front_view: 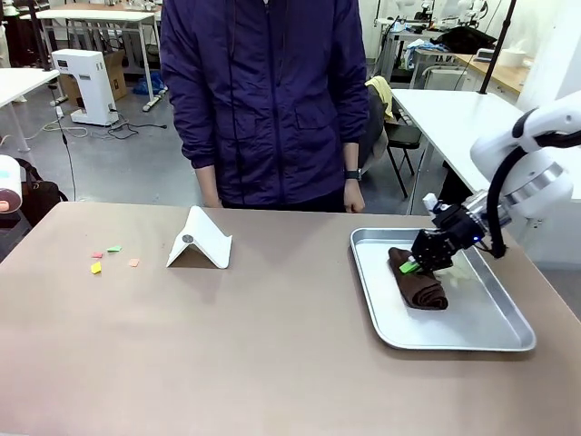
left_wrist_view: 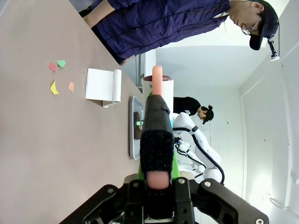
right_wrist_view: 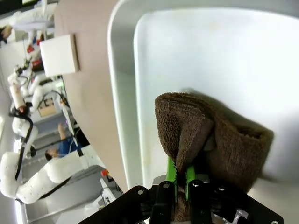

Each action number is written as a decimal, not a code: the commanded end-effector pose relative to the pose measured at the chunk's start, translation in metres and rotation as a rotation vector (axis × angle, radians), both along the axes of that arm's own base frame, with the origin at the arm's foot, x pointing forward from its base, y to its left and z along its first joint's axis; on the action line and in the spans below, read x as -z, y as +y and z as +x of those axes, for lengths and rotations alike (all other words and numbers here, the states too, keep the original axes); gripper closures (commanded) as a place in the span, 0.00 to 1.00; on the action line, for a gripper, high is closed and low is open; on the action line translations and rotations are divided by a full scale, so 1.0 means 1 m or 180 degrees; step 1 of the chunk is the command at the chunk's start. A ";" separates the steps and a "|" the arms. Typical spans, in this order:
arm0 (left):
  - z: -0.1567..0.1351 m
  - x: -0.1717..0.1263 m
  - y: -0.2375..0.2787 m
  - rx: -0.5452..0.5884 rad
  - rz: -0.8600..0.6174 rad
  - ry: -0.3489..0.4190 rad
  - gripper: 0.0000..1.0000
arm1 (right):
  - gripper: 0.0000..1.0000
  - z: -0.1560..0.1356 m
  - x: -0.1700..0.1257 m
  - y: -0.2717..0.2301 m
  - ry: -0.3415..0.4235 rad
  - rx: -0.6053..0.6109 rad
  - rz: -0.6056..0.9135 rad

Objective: Clean the surface of the table.
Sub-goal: If a person points to the right, clean the right side of the table with your right hand, and if they point to the left, clean the left side with your left hand, then clean the area not pointed to by the person.

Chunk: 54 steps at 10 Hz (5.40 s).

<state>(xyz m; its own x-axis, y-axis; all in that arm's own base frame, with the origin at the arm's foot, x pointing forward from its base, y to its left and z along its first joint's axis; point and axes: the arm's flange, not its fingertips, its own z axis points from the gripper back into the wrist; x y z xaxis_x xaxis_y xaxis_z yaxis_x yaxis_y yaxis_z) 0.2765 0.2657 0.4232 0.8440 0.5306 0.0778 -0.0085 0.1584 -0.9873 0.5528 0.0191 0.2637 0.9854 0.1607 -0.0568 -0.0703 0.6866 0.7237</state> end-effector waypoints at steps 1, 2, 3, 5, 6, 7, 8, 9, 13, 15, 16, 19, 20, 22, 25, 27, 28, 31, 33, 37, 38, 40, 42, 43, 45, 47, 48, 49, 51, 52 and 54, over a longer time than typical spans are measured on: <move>-0.002 -0.002 -0.001 0.0019 0.0020 -0.0003 1.00 | 0.92 -0.006 -0.002 -0.028 -0.0066 0.0411 -0.0121; -0.002 -0.002 -0.001 0.0019 0.0020 -0.0003 1.00 | 0.92 -0.009 -0.006 -0.046 -0.0081 0.0581 -0.0128; -0.002 -0.002 -0.001 0.0019 0.0020 -0.0003 1.00 | 0.92 -0.011 -0.010 -0.061 -0.0101 0.0731 -0.0112; -0.002 -0.002 -0.001 0.0019 0.0020 -0.0003 1.00 | 0.92 -0.017 -0.017 -0.084 -0.0146 0.0936 -0.0035; -0.002 -0.002 -0.001 0.0019 0.0020 -0.0003 1.00 | 0.92 -0.020 -0.020 -0.092 -0.0167 0.1008 0.0045; -0.002 -0.002 -0.001 0.0019 0.0020 -0.0003 1.00 | 0.92 -0.021 -0.020 -0.095 -0.0168 0.1036 0.0111; -0.002 -0.002 -0.001 0.0019 0.0020 -0.0003 1.00 | 0.92 -0.021 -0.018 -0.096 -0.0155 0.1041 0.0148; -0.002 -0.002 -0.001 0.0019 0.0020 -0.0003 1.00 | 0.92 -0.020 -0.018 -0.094 -0.0160 0.1042 0.0213; -0.002 -0.002 -0.001 0.0019 0.0020 -0.0003 1.00 | 0.92 0.002 -0.022 -0.035 -0.0251 0.0742 0.0836; -0.002 -0.002 -0.001 0.0019 0.0020 -0.0003 1.00 | 0.92 0.009 -0.037 -0.006 -0.0101 0.0504 0.1408; -0.002 -0.002 -0.001 0.0019 0.0020 -0.0003 1.00 | 0.92 0.007 -0.046 -0.001 0.0021 0.0434 0.1713; -0.002 -0.002 -0.001 0.0019 0.0020 -0.0003 1.00 | 0.92 -0.022 -0.100 -0.020 0.0381 0.0558 0.3128; -0.002 -0.002 -0.001 0.0019 0.0020 -0.0003 1.00 | 0.92 -0.037 -0.116 -0.038 0.0504 0.0690 0.3440; -0.002 -0.002 -0.001 0.0019 0.0020 -0.0003 1.00 | 0.92 -0.071 -0.133 -0.082 0.0501 0.0830 0.3564; -0.002 -0.002 -0.001 0.0019 0.0020 -0.0003 1.00 | 0.92 -0.123 -0.136 -0.157 0.0129 0.1253 0.3598; -0.002 -0.002 -0.001 0.0019 0.0020 -0.0003 1.00 | 0.92 -0.153 -0.132 -0.205 -0.0005 0.1551 0.3734; -0.002 -0.002 -0.001 0.0019 0.0020 -0.0003 1.00 | 0.92 -0.167 -0.131 -0.224 -0.0078 0.1605 0.3806; -0.002 -0.002 -0.001 0.0019 0.0020 -0.0003 1.00 | 0.92 -0.169 -0.114 -0.231 -0.0185 0.1725 0.3634; -0.002 -0.002 -0.001 0.0019 0.0020 -0.0003 1.00 | 0.92 -0.174 -0.125 -0.242 -0.0106 0.1757 0.3798; -0.002 -0.002 -0.001 0.0019 0.0020 -0.0003 1.00 | 0.92 -0.174 -0.125 -0.242 -0.0106 0.1757 0.3798; -0.002 -0.002 -0.001 0.0019 0.0020 -0.0003 1.00 | 0.92 -0.174 -0.125 -0.242 -0.0106 0.1757 0.3798; -0.002 -0.002 -0.001 0.0019 0.0020 -0.0003 1.00 | 0.92 -0.174 -0.125 -0.242 -0.0106 0.1757 0.3798; -0.002 -0.002 -0.001 0.0019 0.0020 -0.0003 1.00 | 0.92 -0.174 -0.125 -0.242 -0.0106 0.1757 0.3798; -0.002 -0.002 -0.001 0.0019 0.0020 -0.0003 1.00 | 0.92 -0.174 -0.125 -0.242 -0.0106 0.1757 0.3798; -0.002 -0.002 -0.001 0.0019 0.0020 -0.0003 1.00 | 0.92 -0.174 -0.125 -0.242 -0.0106 0.1757 0.3798; -0.002 -0.002 -0.001 0.0019 0.0020 -0.0003 1.00 | 0.92 -0.174 -0.125 -0.242 -0.0106 0.1757 0.3798; -0.002 -0.002 -0.001 0.0019 0.0020 -0.0003 1.00 | 0.92 -0.174 -0.125 -0.242 -0.0106 0.1757 0.3798; -0.002 -0.002 -0.001 0.0019 0.0020 -0.0003 1.00 | 0.92 -0.174 -0.125 -0.242 -0.0106 0.1757 0.3798; 0.000 0.000 0.000 0.0000 0.0002 0.0000 0.80 | 0.92 -0.174 -0.125 -0.242 -0.0106 0.1757 0.3798; 0.008 -0.007 -0.012 -0.0076 0.0400 0.0070 0.80 | 0.92 -0.174 -0.125 -0.242 -0.0106 0.1757 0.3798; 0.026 -0.016 -0.028 -0.0049 0.0778 0.0343 0.80 | 0.92 -0.174 -0.125 -0.242 -0.0106 0.1757 0.3798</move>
